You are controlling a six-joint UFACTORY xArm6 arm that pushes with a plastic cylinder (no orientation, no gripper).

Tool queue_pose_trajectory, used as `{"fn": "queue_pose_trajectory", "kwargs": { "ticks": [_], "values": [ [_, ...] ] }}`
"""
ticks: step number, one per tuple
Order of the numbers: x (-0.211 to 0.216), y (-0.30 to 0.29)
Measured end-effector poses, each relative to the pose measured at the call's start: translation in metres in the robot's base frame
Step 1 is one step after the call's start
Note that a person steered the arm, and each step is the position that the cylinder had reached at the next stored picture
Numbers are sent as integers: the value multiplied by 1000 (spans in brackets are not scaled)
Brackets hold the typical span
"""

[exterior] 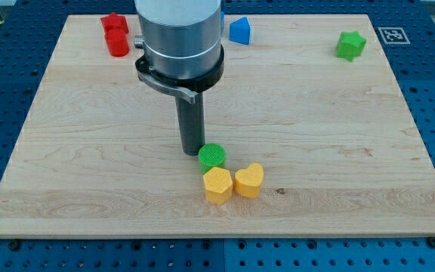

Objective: Move the green circle to the yellow hexagon

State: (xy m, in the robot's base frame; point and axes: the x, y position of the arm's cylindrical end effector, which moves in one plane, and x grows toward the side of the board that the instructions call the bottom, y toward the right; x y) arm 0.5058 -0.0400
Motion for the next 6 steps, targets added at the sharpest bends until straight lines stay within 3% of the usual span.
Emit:
{"fn": "queue_pose_trajectory", "kwargs": {
  "ticks": [1, 3, 6],
  "values": [
    [-2, 0],
    [-51, 14],
    [-89, 32]
  ]
}}
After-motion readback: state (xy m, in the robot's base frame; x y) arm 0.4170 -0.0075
